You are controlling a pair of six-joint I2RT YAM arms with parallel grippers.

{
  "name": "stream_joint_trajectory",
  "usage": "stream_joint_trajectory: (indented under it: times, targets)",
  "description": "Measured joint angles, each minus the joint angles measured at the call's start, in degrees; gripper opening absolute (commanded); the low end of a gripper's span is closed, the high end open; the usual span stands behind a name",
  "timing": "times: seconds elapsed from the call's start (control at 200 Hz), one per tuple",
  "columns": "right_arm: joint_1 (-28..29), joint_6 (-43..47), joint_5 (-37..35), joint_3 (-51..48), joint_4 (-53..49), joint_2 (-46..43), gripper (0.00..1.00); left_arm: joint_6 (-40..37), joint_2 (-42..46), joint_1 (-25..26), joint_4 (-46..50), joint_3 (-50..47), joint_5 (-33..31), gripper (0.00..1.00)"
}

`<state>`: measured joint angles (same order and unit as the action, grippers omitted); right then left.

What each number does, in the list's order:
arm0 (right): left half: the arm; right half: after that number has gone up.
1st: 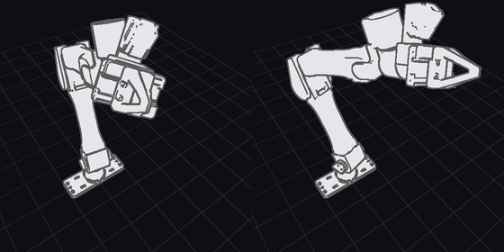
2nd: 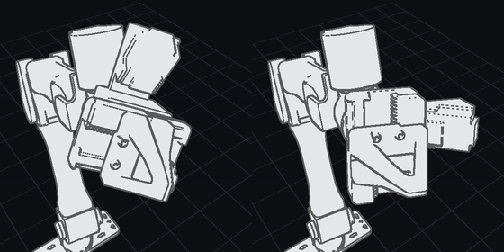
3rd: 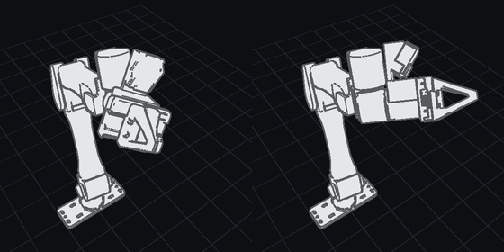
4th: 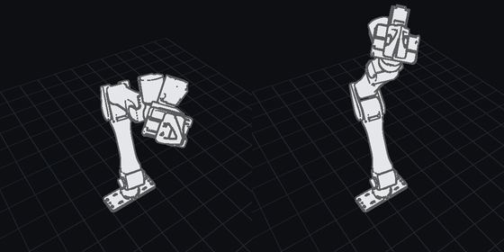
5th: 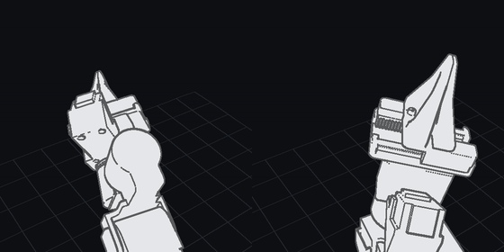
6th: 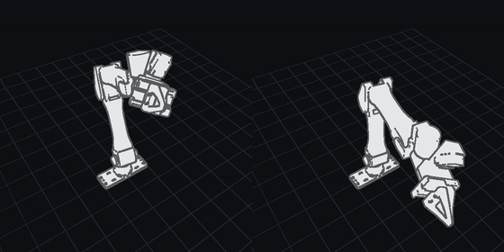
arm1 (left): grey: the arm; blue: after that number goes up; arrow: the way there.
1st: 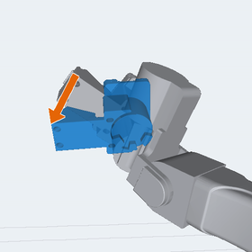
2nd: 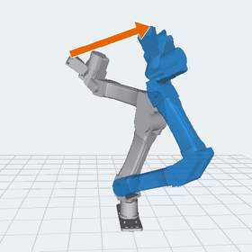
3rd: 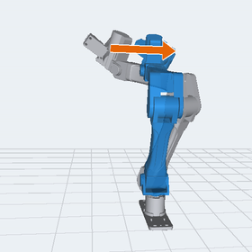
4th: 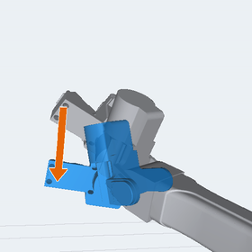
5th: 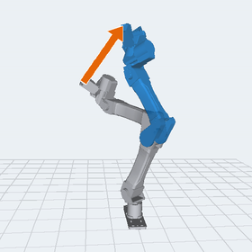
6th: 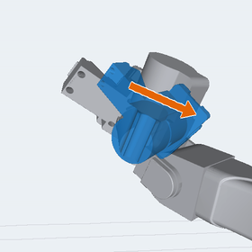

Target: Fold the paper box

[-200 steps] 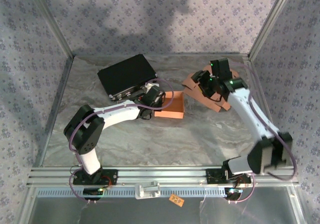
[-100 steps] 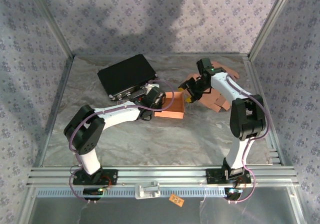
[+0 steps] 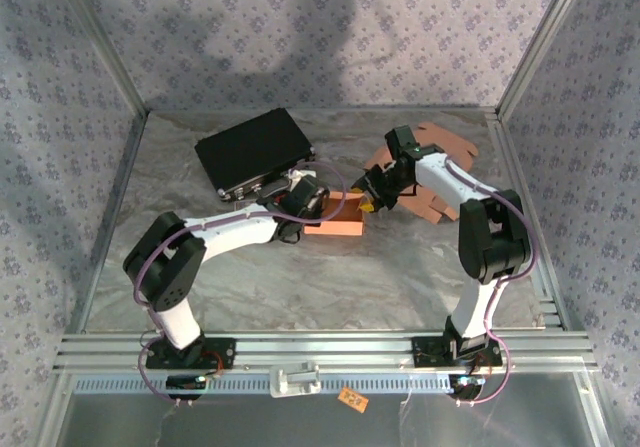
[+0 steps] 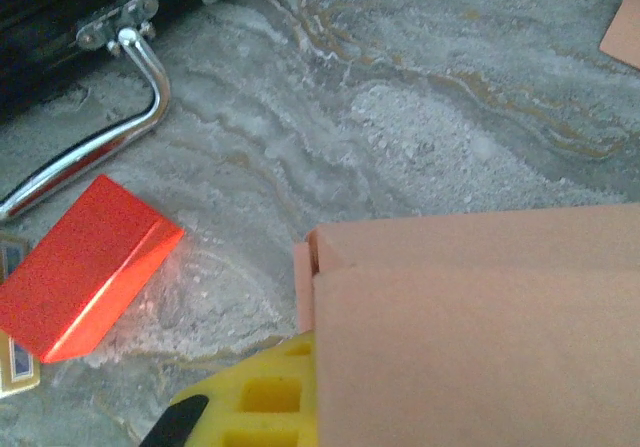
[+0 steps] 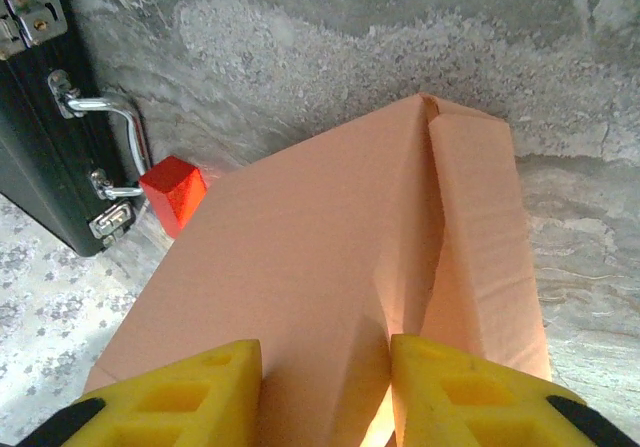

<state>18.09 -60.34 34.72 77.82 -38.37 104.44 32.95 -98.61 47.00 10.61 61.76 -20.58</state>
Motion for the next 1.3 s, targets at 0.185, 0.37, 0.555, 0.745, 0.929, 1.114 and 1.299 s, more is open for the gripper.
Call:
stream_joint_trajectory:
  times: [0.185, 0.37, 0.555, 0.745, 0.929, 1.114, 1.299]
  targets:
    - [2.08, 1.70, -2.62, -1.29, -1.44, -0.55, 0.36, 1.40, 2.47, 0.37, 2.54, -1.70, 3.96, 0.38]
    - [4.11, 3.45, -5.05, -3.50, -1.73, -1.62, 0.36, 3.74, 5.75, 0.42, 6.84, -5.01, 9.46, 0.49]
    - [5.49, 4.11, -6.73, -6.43, -1.55, -2.16, 0.36, 4.94, 10.14, 0.74, 9.70, -8.87, 14.95, 0.54]
    - [6.01, 4.26, -7.58, -6.75, -0.55, -2.16, 0.35, 5.64, 13.14, 0.74, 12.17, -9.09, 19.10, 0.54]
    - [6.23, 4.48, -8.41, -6.75, -0.63, -2.16, 0.35, 7.28, 17.29, -0.96, 20.52, -4.39, 22.25, 0.58]
    - [6.23, 5.44, -9.05, -6.73, -1.07, -2.25, 0.36, 7.41, 15.65, -12.00, 29.81, 11.39, 26.95, 0.58]
    - [6.16, 6.75, -9.64, -6.08, -2.38, -2.36, 0.38, 1.97, 2.40, -17.77, 34.75, 25.24, 31.36, 0.58]
